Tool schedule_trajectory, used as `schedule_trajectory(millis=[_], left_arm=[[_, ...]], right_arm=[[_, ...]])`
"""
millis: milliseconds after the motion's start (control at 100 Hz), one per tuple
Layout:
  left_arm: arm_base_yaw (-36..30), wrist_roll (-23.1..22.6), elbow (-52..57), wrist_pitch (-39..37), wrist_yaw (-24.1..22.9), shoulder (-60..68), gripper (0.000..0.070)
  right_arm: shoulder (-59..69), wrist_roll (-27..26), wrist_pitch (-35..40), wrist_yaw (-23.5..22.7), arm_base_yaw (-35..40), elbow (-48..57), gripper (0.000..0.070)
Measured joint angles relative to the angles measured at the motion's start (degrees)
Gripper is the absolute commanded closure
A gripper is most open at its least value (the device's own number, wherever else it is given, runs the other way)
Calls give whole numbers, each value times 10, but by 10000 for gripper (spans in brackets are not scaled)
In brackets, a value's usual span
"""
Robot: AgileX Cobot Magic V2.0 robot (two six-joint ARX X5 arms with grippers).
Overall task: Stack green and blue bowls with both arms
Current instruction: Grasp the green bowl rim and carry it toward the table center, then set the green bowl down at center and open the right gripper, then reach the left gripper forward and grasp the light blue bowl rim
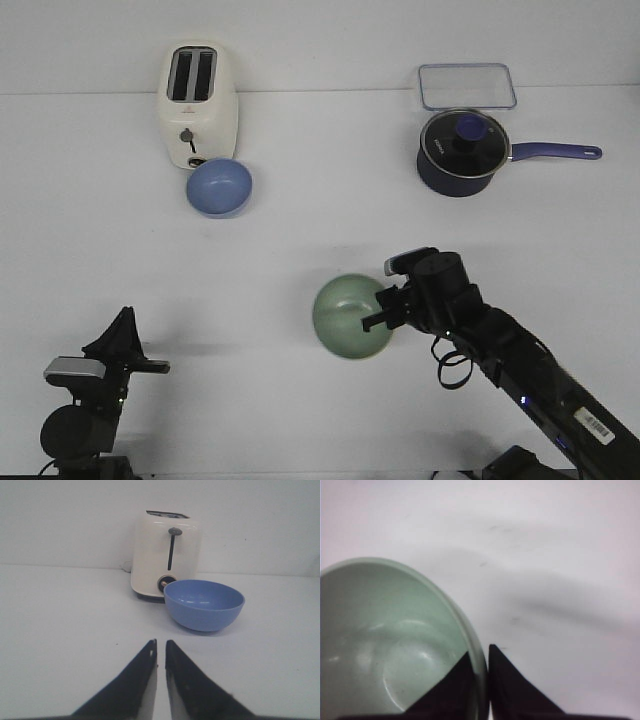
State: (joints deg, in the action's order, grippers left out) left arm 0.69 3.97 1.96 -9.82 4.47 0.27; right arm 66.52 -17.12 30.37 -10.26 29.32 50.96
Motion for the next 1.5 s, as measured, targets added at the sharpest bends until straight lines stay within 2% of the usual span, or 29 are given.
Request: schedule_trajectory(millis=[170,500,540,630,680,870,990,1070,1180,1250,1370,1500], left_arm=[[0,0,0,0,0,0,685],[0,2,0,0,0,0,685],[0,10,0,0,0,0,686],[0,46,0,0,0,0,688],[0,73,0,0,0,0,688],[0,185,0,0,0,0,688],[0,254,1,4,0,0,687],[0,286,7,38,0,0,687],[0,305,32,87,0,9,687],[0,307,61,98,0,27,686],[0,306,123,99,11,87,687],[0,286,200,129,33,212,687]], right_arm=[[25,-14,-32,12,48,-35,700],[100,-14,-39,13,55,-40,694],[109,-13,-39,13,55,-40,645],[115,-11,-39,11,55,-40,417],[115,-11,-43,11,55,-40,369],[93,-5,-46,11,46,-40,365],[21,2,-49,12,23,-40,366],[-33,8,-44,16,1,-40,366],[-99,13,-26,53,-27,-40,366],[-141,15,-44,71,-38,-54,368],[-212,16,-81,75,-40,-115,369],[-256,12,-93,86,-40,-190,369]])
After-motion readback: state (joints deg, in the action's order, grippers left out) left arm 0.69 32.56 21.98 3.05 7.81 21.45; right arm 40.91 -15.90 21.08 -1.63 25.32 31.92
